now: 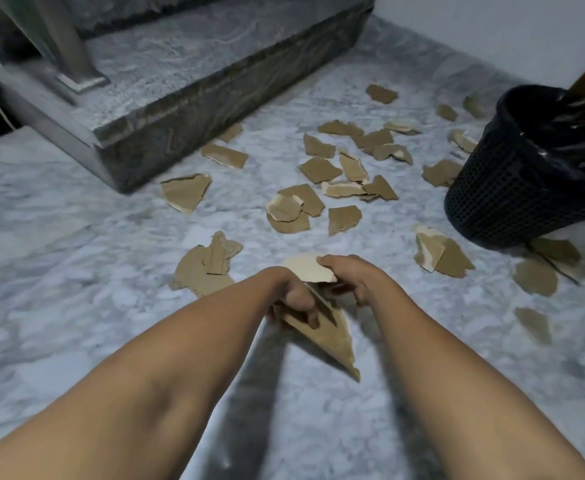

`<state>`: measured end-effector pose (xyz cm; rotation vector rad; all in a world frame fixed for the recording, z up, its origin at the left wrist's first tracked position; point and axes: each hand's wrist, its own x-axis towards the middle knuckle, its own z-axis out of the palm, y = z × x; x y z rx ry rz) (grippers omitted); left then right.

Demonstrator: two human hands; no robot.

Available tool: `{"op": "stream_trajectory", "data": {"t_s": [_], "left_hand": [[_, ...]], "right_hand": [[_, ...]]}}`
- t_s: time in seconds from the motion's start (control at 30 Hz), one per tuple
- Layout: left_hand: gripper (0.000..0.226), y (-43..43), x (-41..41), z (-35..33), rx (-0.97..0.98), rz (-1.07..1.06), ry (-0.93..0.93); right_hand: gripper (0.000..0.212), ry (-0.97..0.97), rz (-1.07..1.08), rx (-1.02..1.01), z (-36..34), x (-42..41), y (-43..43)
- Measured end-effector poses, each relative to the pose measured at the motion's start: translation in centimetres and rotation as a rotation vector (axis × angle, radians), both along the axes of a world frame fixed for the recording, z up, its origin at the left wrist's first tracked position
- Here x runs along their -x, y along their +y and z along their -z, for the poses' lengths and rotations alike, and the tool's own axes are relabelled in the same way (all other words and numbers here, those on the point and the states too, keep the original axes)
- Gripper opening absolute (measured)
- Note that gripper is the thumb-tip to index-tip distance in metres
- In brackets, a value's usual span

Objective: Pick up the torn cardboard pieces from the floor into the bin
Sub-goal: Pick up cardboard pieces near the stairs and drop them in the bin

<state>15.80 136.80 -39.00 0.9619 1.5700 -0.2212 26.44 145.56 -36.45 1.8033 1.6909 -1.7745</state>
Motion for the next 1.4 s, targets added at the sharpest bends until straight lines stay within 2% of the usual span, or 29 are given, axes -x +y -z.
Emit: {"op": "stream_trajectory", "data": {"t_s": [0.13, 0.23, 0.3, 0.43, 0.53, 0.67, 0.8, 0.9, 1.0, 1.03, 1.1, 1.17, 1.2, 1.23, 1.3, 1.37, 1.4], "left_hand": [[0.037, -0.5, -0.1, -0.4, -0.107, -0.063, -0.029], [0.018, -1.6, 0.6, -0.4, -0.204, -0.117, 0.006], [0.026, -2.5, 1.3, -0.9, -0.25, -0.132, 0.067], [0.05, -3.8, 3.4, -0.7, -0.394, -0.174, 0.164], [0.039, -4.6, 5.5, -1.2, -0.5, -0.269, 0.308], [0.056, -5.9, 8.8, -0.9, -0.486, -0.568, 0.683], [0.065, -6.1, 10.2, 1.5, -0.348, -0.586, 0.729], [0.049, -5.8, 9.5, 1.8, -0.369, -0.548, 0.83], [0.019, -4.6, 8.2, 0.8, -0.448, -0.482, 0.92], [0.021, -4.1, 8.0, 0.6, -0.496, -0.447, 0.929], [0.039, -3.0, 7.7, 0.3, -0.612, -0.441, 0.846], [0.058, -2.2, 7.6, -0.4, -0.642, -0.582, 0.584], [0.058, -2.0, 7.7, -1.0, -0.617, -0.619, 0.48], [0.048, -1.9, 8.2, -1.5, -0.547, -0.606, 0.431], [0.022, -2.5, 9.4, -2.4, -0.283, -0.513, 0.34], [0.031, -3.7, 10.6, -2.2, -0.02, -0.387, 0.296], [0.041, -4.4, 11.3, -1.3, -0.003, -0.289, 0.406]], "right_hand": [[0.038, -0.032, -0.047, -0.009, -0.3, 0.9, -0.4], [0.051, -0.001, -0.074, -0.036, -0.2, 1.7, -0.1], [0.056, 0.056, -0.08, -0.001, 0.0, 2.7, -0.1], [0.041, 0.291, 0.036, 0.141, -0.9, 4.9, -1.0], [0.037, 0.512, 0.185, 0.196, -1.2, 5.9, -0.5], [0.041, 0.615, 0.324, 0.213, -1.4, 4.7, 1.5], [0.038, 0.586, 0.389, 0.146, -0.7, 0.6, 3.5], [0.036, 0.53, 0.436, 0.095, 0.4, -3.1, 4.5], [0.037, 0.479, 0.489, 0.072, 1.2, -5.9, 4.9], [0.035, 0.465, 0.496, 0.067, 1.4, -6.5, 4.9], [0.03, 0.452, 0.513, 0.073, 1.7, -7.0, 4.7], [0.027, 0.445, 0.521, 0.079, 2.0, -6.8, 4.3], [0.027, 0.438, 0.518, 0.079, 2.1, -6.6, 4.1], [0.028, 0.435, 0.514, 0.083, 2.1, -6.3, 3.9], [0.03, 0.435, 0.498, 0.1, 2.2, -5.4, 3.4], [0.025, 0.44, 0.452, 0.132, 2.0, -4.5, 2.7], [0.022, 0.437, 0.427, 0.147, 2.0, -4.1, 2.3]]}}
